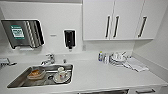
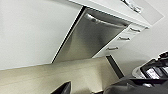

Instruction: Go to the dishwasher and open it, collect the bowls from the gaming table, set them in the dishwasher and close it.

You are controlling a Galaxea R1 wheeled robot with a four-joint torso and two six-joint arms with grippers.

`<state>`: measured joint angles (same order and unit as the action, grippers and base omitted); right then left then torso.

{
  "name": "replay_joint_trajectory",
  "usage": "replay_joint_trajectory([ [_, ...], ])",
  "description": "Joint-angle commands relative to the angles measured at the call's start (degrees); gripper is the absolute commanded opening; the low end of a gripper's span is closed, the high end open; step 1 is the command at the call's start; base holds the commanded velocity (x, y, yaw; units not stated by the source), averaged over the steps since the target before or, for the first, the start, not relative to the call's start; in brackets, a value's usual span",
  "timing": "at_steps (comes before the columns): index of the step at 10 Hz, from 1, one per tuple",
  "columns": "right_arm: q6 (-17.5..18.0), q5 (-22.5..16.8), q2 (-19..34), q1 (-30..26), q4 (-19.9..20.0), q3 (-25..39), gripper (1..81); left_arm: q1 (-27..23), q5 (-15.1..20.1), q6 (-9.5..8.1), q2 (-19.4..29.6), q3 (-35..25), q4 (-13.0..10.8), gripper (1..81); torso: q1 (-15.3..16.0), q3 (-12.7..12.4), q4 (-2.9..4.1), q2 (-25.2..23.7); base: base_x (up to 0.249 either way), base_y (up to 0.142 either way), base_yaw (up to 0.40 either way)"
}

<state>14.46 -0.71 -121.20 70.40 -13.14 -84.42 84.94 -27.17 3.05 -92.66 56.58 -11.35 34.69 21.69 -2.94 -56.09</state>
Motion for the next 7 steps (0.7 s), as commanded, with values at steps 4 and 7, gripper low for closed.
replay_joint_trajectory([
  [4, 2.33, -2.81, 6.38, -8.12, 0.49, 5.68, 81.1, -3.86, 0.28, 0.38, 6.43, -3.84, -1.75, 81.1, 6.87, 9.67, 0.00, -10.80, 0.000, 0.000, 0.000],
  [7, 3.65, -2.54, 7.87, -9.35, 0.49, 7.44, 81.1, -5.09, -0.51, 0.29, 8.27, -4.89, -2.01, 81.1, 10.88, 15.69, 0.00, -17.10, 0.000, 0.000, 0.000],
])
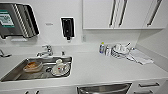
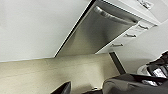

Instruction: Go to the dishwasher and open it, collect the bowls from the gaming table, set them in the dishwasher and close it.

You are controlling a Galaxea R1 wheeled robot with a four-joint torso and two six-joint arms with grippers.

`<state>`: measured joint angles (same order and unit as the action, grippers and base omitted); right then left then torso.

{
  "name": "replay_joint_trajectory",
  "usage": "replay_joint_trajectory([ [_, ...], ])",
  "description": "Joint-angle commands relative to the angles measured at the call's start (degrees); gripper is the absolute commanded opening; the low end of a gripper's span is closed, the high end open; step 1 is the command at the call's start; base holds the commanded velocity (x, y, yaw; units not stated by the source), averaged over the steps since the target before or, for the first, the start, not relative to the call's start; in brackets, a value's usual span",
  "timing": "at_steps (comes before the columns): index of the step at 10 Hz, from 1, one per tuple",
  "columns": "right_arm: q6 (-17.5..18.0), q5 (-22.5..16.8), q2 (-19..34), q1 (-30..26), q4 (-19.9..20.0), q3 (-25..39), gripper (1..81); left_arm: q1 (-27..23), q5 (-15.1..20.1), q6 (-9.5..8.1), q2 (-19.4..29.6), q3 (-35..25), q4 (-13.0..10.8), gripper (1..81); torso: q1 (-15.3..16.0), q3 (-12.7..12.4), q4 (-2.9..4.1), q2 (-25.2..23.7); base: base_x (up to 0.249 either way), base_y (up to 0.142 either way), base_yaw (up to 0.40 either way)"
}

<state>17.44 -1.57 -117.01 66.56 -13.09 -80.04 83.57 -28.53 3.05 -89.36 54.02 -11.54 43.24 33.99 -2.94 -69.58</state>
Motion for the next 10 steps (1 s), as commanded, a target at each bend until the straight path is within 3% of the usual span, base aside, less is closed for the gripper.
replay_joint_trajectory([
  [1, 1.28, -1.68, 4.38, -6.39, 0.52, 4.47, 81.1, -4.50, 0.84, 0.38, 6.29, -3.39, -1.90, 81.1, 3.54, 4.49, 0.00, -5.47, 0.000, 0.000, 0.000],
  [2, 2.77, -1.94, 5.43, -7.61, 0.44, 5.95, 81.1, -5.03, 0.75, 0.21, 8.73, -5.31, -3.21, 81.1, 4.85, 1.66, 0.00, -7.54, 0.000, 0.000, 0.000],
  [3, 3.12, -1.94, 6.22, -8.93, 0.52, 7.18, 81.1, -5.73, 0.41, -0.06, 11.19, -7.59, -4.10, 81.1, 6.05, 2.69, 0.00, -9.33, 0.000, 0.000, 0.000],
  [4, 3.64, -2.03, 6.84, -9.99, 0.87, 8.49, 81.1, -6.43, -0.21, -0.06, 12.87, -9.26, -4.28, 81.1, 10.77, 3.06, 0.00, -16.66, 0.000, 0.000, 0.000],
  [5, 3.91, -1.94, 7.46, -10.61, 0.88, 9.48, 81.1, -6.79, -0.21, 0.03, 13.76, -9.98, -4.28, 81.1, 4.66, 3.45, 0.00, -7.25, 0.000, 0.000, 0.000],
  [8, 3.91, -1.94, 9.74, -13.50, 2.63, 12.64, 81.1, -6.88, -0.57, -0.06, 14.11, -9.81, -4.19, 81.1, 7.14, 3.59, 0.00, -11.19, 0.000, 0.000, 0.000],
  [10, 6.29, -2.21, 11.77, -16.84, 3.42, 15.01, 81.1, -6.88, -2.32, -0.06, 15.16, -9.98, -4.28, 81.1, 7.45, 3.63, 0.00, -11.60, 0.000, 0.000, 0.000],
])
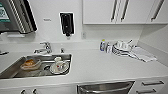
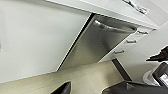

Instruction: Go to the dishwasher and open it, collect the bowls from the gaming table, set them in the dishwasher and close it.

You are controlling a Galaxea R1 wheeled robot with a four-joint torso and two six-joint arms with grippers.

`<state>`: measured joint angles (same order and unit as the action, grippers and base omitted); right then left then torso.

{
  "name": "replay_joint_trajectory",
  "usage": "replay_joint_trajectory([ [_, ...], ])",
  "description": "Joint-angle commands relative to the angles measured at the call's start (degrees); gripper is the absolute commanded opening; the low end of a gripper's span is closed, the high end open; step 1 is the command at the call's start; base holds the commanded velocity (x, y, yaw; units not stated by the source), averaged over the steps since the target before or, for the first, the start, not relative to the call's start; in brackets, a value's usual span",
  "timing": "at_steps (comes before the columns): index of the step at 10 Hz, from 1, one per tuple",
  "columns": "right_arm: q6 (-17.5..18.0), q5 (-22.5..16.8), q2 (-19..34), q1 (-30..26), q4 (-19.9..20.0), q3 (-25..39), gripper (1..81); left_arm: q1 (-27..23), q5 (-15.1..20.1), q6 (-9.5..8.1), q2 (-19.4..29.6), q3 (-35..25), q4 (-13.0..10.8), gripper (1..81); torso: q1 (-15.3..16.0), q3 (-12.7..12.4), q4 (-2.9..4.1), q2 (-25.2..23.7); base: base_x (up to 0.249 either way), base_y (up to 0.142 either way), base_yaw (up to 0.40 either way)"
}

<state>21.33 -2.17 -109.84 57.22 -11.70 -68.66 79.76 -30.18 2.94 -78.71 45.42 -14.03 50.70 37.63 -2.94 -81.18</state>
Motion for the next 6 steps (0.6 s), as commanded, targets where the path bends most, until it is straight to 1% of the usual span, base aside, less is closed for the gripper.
replay_joint_trajectory([
  [1, 3.70, -3.87, 5.04, -9.69, 2.21, 4.33, 81.1, -3.43, -2.33, 0.57, 5.05, -1.21, -1.88, 81.1, 0.00, 0.00, 0.00, 0.00, 0.000, 0.000, 0.000],
  [2, 5.38, -6.97, 4.86, -12.69, 2.21, 5.12, 81.1, -3.78, -3.74, 0.75, 4.79, -0.68, -4.25, 81.1, 0.00, 0.00, 0.00, -0.02, 0.000, 0.000, 0.000],
  [3, 7.05, -8.03, 4.69, -14.53, 2.30, 5.74, 81.1, -3.95, -6.20, 0.14, 4.70, -0.77, -8.82, 81.1, 0.00, 0.00, 0.00, -0.02, 0.000, 0.000, 0.000],
  [4, 8.87, -8.72, 3.82, -16.46, 2.30, 6.01, 81.1, -4.30, -7.86, -0.03, 4.35, -1.03, -9.26, 81.1, 0.00, 0.00, 0.00, -0.02, 0.000, 0.000, 0.000],
  [5, 12.13, -11.34, 2.06, -17.79, 3.17, 5.57, 81.1, -5.35, -7.61, -0.13, 4.08, -1.21, -9.09, 81.1, 0.00, 0.00, 0.00, -0.02, 0.000, 0.000, 0.000],
  [6, 15.37, -14.34, 0.22, -18.84, 3.27, 4.44, 81.1, -6.06, -7.09, -0.73, 4.00, -1.04, -8.74, 81.1, 0.00, 0.00, 0.00, -0.02, 0.000, 0.000, 0.000],
])
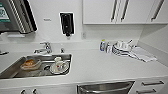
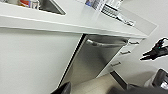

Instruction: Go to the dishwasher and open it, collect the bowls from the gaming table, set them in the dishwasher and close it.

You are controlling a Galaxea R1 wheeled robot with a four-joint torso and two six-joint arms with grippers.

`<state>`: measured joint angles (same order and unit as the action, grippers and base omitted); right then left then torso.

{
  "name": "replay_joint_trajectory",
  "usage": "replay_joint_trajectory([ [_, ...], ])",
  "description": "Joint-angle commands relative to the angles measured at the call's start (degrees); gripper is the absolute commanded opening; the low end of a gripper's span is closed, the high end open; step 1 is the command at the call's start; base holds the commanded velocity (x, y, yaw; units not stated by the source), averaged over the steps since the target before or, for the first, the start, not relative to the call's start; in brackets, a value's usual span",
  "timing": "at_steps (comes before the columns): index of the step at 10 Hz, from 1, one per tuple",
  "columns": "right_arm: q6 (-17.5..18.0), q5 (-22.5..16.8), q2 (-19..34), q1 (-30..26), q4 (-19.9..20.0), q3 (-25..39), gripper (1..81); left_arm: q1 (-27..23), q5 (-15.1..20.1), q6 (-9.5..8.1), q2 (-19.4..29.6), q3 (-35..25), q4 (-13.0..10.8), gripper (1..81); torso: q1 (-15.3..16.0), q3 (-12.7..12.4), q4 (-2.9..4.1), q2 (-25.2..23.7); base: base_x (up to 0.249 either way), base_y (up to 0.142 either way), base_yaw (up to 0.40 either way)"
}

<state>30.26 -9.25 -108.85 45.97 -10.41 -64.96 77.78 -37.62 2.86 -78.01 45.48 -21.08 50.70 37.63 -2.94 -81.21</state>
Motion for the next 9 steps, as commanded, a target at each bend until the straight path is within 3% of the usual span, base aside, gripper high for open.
replay_joint_trajectory([
  [1, 9.18, -7.79, -2.52, -8.56, 1.97, -0.49, 81.1, -4.42, 1.83, -1.11, 3.29, -1.01, -0.90, 81.1, 0.00, 0.00, 0.00, 0.00, 0.000, 0.000, 0.000],
  [5, 20.34, -9.10, -9.91, -15.06, 2.24, -5.41, 81.1, -6.45, 6.41, -1.28, 1.45, -1.01, -1.33, 81.1, 0.00, 0.02, 0.00, 0.00, 0.000, 0.000, 0.000],
  [6, 24.55, -11.30, -11.67, -16.56, 2.06, -7.17, 81.1, -6.45, 6.59, -1.28, 0.48, -0.92, -1.42, 81.1, 0.02, 0.02, 0.00, 0.00, 0.000, 0.000, 0.000],
  [9, 35.40, -12.10, -15.64, -19.81, 2.06, -13.95, 81.1, -6.45, 6.68, -1.19, -1.28, -0.48, -1.51, 81.1, 0.02, 0.02, 0.00, 0.00, 0.000, 0.000, 0.000],
])
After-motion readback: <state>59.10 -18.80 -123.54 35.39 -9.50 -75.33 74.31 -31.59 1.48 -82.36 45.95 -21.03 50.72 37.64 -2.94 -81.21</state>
